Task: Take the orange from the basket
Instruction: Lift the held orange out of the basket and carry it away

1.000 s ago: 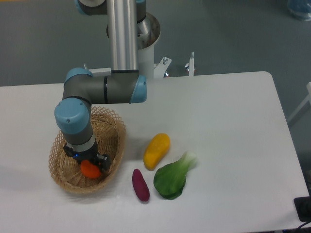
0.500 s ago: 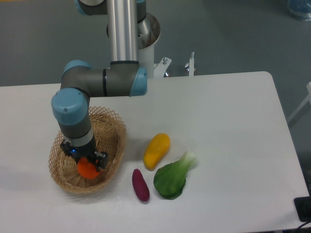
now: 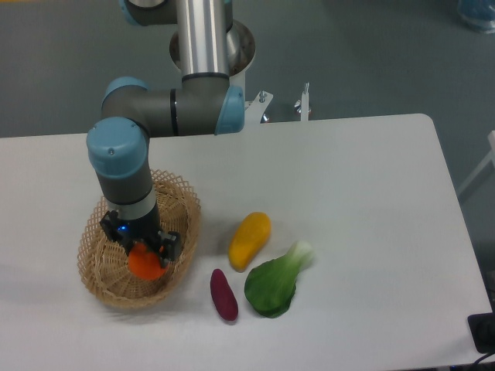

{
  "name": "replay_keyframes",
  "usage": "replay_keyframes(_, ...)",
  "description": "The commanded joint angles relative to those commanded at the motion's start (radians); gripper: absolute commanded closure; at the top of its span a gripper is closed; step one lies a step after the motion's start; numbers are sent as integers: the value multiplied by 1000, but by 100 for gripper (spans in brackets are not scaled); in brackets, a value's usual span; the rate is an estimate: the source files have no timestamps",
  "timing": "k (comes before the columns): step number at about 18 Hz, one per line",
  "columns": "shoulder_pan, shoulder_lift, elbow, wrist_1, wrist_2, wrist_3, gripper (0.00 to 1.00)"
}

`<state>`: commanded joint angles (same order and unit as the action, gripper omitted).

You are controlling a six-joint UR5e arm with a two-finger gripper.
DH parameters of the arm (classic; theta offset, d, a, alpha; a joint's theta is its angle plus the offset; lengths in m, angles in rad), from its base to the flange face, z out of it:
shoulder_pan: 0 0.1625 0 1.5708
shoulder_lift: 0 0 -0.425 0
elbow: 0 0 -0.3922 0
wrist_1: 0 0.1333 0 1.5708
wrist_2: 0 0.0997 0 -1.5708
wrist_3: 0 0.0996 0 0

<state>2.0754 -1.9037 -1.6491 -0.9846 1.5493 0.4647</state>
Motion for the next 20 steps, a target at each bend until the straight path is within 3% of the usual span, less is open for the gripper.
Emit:
replay_keyframes(7, 84, 34, 52, -161, 0, 110, 48)
replay_keyframes(14, 213, 74, 37, -216, -3, 329, 47)
replay_keyframes(20, 333, 95, -9, -213, -8, 535, 47)
